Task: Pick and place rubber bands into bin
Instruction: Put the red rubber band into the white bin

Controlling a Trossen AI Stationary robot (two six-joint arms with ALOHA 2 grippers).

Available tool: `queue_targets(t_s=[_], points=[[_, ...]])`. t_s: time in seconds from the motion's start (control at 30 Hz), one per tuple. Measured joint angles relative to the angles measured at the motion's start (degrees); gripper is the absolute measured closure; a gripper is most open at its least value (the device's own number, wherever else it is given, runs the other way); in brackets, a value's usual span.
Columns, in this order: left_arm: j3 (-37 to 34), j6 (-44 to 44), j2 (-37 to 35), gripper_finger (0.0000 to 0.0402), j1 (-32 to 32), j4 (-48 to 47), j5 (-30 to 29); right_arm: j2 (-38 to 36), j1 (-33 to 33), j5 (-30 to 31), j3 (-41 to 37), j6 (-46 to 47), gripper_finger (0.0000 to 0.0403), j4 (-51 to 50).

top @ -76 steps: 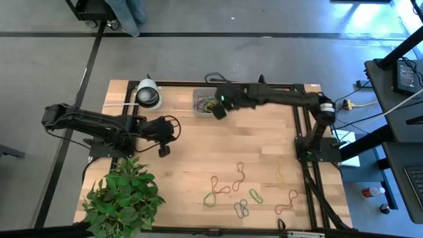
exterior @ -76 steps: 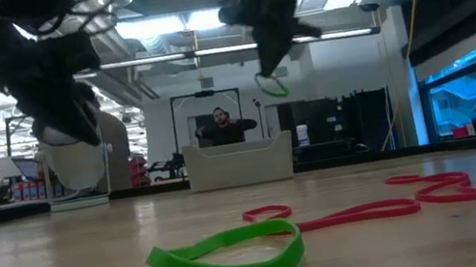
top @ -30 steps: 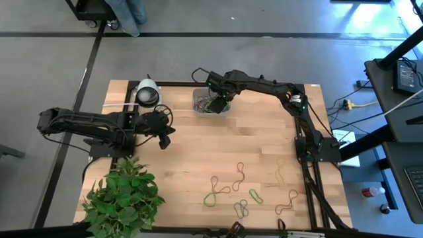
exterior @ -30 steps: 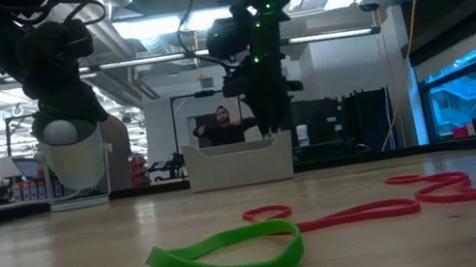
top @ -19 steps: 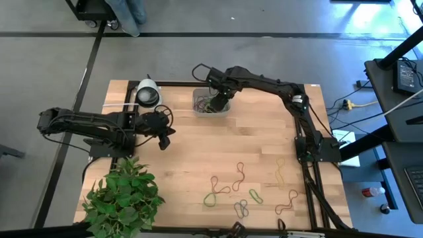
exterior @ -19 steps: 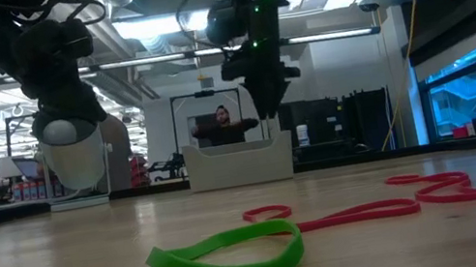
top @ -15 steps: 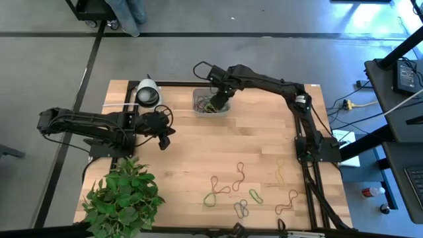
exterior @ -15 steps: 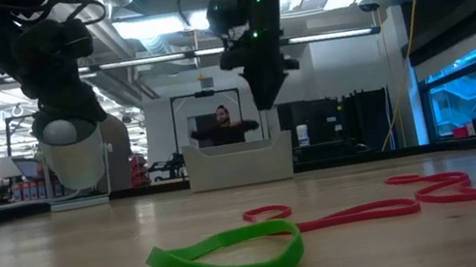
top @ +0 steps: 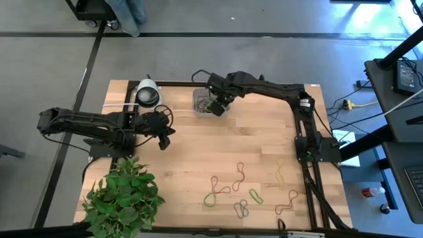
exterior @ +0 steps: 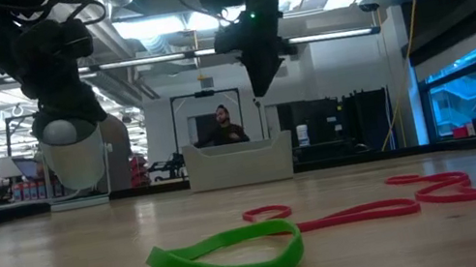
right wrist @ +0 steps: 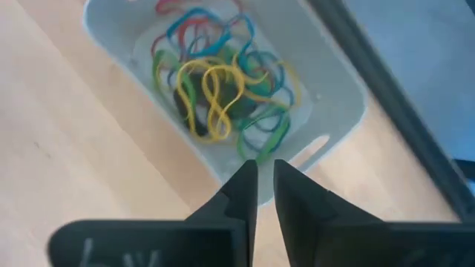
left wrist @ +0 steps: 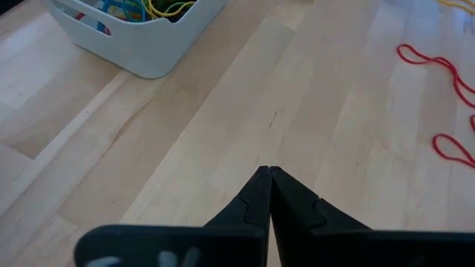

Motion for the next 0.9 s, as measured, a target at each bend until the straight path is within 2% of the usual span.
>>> queue_targets(t_s=[0.2,0.33,0.43,0.63,0.9], points=[[0.00,0.00,0.00,0.0398,0.00,-0.01,0.00,-4.48,2.71,0.00,-8.25,4.94,0.0383,3.50],[0.00,0.75,0.00,0.0400,0.00,-0.04,0.00,-10.60,4.98,0.65,-16.70,9.38,0.0399,7.85],[0.00,3.55,0.00,0.0399,-0.04,-0.03,0.60,-16.14,7.49,2.51,-24.28,14.58,0.0394,10.50],[0.00,7.17,0.00,0.0400,-0.07,0.16,2.51,-27.64,14.74,4.98,-39.23,26.95,0.0383,13.74],[1.31,9.75,1.10,0.0400,-1.28,1.22,3.06,-39.13,25.59,4.96,-54.54,38.35,0.0399,18.99]])
